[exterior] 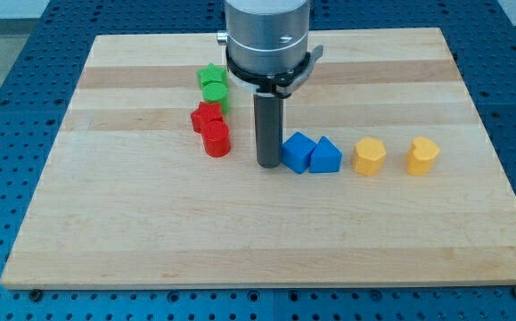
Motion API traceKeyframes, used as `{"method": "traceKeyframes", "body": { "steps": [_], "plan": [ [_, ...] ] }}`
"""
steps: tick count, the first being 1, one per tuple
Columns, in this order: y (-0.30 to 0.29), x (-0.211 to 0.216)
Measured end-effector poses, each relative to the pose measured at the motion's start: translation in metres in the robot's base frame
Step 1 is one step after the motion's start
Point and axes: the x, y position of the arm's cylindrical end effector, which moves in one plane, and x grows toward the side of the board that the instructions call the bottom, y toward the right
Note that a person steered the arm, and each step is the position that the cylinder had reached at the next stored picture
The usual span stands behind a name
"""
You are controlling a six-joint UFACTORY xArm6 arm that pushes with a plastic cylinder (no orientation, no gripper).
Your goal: Move arm to the right of red circle
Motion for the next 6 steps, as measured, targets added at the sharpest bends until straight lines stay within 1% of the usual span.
{"method": "traceKeyframes", "body": {
  "steps": [2, 3, 5, 6],
  "plan": [
    [0.018, 0.000],
    [0.019, 0.004],
    [0.026, 0.035],
    [0.007, 0.034]
  ]
}}
